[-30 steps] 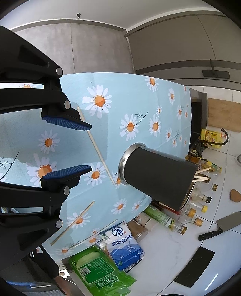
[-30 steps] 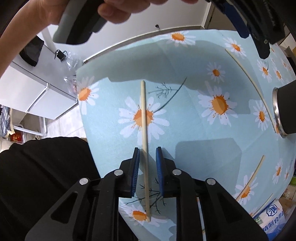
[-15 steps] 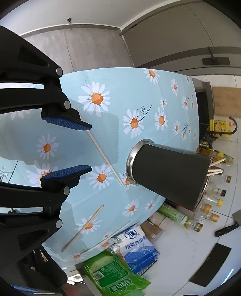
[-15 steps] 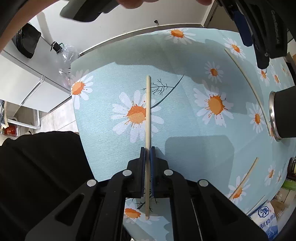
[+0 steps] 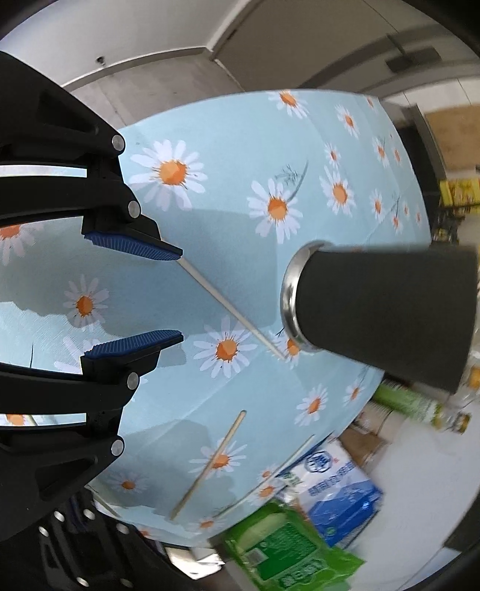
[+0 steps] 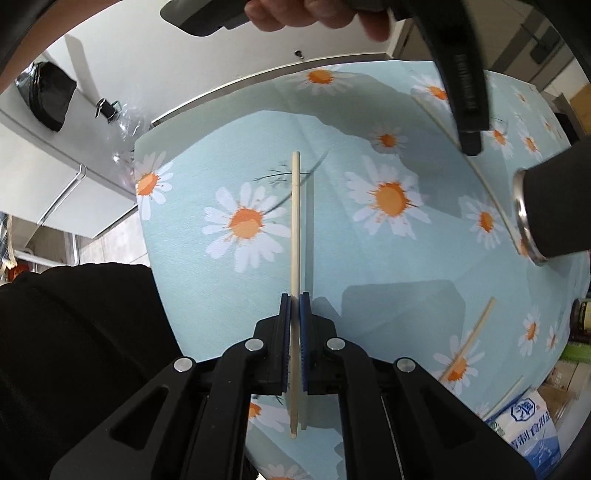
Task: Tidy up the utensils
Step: 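Close the left gripper on another chopstick beside the holder while the right gripper holds its chopstick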
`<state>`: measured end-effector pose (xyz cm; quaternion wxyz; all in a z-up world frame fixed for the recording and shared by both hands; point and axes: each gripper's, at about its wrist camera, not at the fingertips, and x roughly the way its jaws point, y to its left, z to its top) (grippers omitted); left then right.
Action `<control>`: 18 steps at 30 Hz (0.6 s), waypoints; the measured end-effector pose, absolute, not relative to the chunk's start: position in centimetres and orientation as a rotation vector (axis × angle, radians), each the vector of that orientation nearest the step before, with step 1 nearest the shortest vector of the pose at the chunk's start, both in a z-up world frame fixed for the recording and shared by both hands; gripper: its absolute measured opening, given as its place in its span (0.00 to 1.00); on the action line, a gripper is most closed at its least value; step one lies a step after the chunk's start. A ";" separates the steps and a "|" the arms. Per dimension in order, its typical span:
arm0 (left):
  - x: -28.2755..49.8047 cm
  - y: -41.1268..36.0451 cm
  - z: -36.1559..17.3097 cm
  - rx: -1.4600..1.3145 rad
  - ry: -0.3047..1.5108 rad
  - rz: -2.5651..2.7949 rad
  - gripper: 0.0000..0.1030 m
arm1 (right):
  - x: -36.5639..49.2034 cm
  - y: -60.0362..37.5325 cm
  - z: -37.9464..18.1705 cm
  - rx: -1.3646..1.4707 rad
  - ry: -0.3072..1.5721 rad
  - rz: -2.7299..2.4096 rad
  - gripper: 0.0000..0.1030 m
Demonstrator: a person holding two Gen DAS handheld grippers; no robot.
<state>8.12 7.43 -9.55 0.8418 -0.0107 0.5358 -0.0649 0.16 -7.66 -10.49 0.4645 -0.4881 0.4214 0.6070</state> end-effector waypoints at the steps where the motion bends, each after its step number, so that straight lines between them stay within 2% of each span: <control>1: 8.4 7.3 -9.7 -0.007 1.141 -0.146 0.37 | 0.5 -7.8 -10.3 -1.192 1.036 1.487 0.05; 18: 13.4 5.2 -11.4 0.214 1.293 -0.316 0.37 | 6.4 -10.0 -8.1 -1.037 1.072 1.399 0.05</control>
